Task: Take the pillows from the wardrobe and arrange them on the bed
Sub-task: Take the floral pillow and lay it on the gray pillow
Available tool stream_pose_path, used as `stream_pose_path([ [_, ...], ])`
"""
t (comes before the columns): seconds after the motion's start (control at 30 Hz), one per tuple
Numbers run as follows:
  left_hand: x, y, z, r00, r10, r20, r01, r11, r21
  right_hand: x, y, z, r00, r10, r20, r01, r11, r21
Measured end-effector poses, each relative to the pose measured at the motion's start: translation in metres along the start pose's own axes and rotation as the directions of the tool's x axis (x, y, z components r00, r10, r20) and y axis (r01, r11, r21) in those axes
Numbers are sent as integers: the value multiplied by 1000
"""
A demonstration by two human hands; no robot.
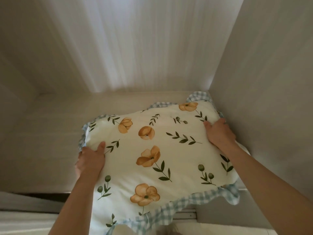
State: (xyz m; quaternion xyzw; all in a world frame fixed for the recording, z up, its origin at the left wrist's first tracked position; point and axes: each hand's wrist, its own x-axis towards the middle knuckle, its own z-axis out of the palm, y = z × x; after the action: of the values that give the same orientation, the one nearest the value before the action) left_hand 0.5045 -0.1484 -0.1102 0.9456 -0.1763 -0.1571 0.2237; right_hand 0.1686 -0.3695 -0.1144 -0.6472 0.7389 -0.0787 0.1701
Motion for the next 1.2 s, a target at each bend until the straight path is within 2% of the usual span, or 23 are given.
stream_pose_path([
  [0.17,-28,-18,-9,997,70,-20,-70,997,26,-34,20,-3,999,15,-44,-13,999,33],
  [0.3,-56,-36,-11,989,116,-90,-116,993,6,-53,34,-5,995,-17,-96,22,999,46],
  [0.5,-103,-77,-15,971,52,-234,-78,991,-105,-81,45,-6,983,-106,-147,122,987,101],
  [0.77,-197,-129,-23,887,-131,-443,2,960,-280,-124,56,-12,951,-239,-195,283,928,242],
  [0.9,-255,-161,-15,835,-277,-475,89,921,-380,-150,64,-18,919,-348,-187,393,848,354],
  [1.1,-337,-217,-7,731,-439,-522,196,868,-456,-196,75,-17,807,-574,-142,570,693,441],
  [1.2,-371,-247,-9,655,-535,-534,273,826,-493,-223,76,-5,740,-665,-106,626,623,469],
])
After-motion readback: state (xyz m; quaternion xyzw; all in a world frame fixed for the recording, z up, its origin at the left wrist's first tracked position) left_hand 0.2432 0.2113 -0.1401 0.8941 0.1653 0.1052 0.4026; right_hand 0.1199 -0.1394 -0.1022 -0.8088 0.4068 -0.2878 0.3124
